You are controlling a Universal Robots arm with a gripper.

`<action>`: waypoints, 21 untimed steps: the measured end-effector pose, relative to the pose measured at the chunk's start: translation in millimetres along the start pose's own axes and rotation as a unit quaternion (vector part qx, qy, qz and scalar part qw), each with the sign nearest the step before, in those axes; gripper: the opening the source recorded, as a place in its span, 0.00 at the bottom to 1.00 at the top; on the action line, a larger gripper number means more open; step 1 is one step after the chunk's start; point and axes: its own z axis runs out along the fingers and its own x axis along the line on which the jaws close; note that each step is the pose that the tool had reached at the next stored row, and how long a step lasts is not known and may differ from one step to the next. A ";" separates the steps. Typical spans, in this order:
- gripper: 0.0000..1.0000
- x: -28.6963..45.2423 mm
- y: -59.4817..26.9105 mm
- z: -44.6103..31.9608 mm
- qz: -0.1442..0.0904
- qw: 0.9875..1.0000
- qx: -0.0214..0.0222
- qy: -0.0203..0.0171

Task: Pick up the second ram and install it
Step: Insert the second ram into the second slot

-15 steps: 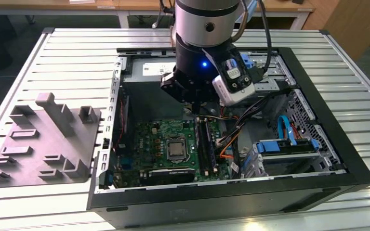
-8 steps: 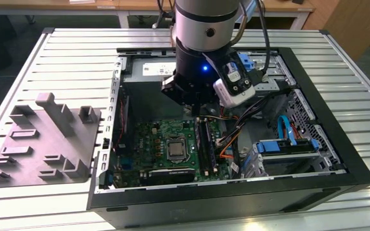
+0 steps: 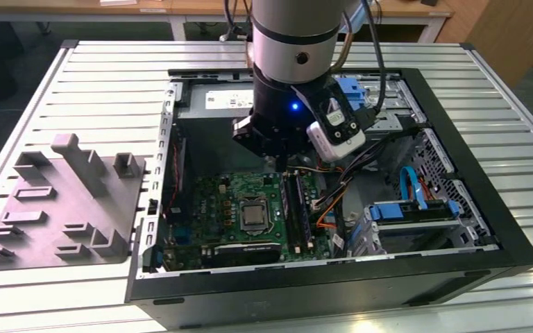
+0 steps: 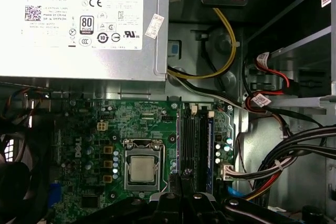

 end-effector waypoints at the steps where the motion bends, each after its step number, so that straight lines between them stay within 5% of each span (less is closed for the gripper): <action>1: 0.12 0.0 0.0 0.0 0.000 1.000 0.000 0.000; 7: 0.12 0.0 0.0 1.5 0.000 1.000 0.000 0.000; 21: 0.12 0.7 -1.0 23.1 0.000 1.000 0.000 0.000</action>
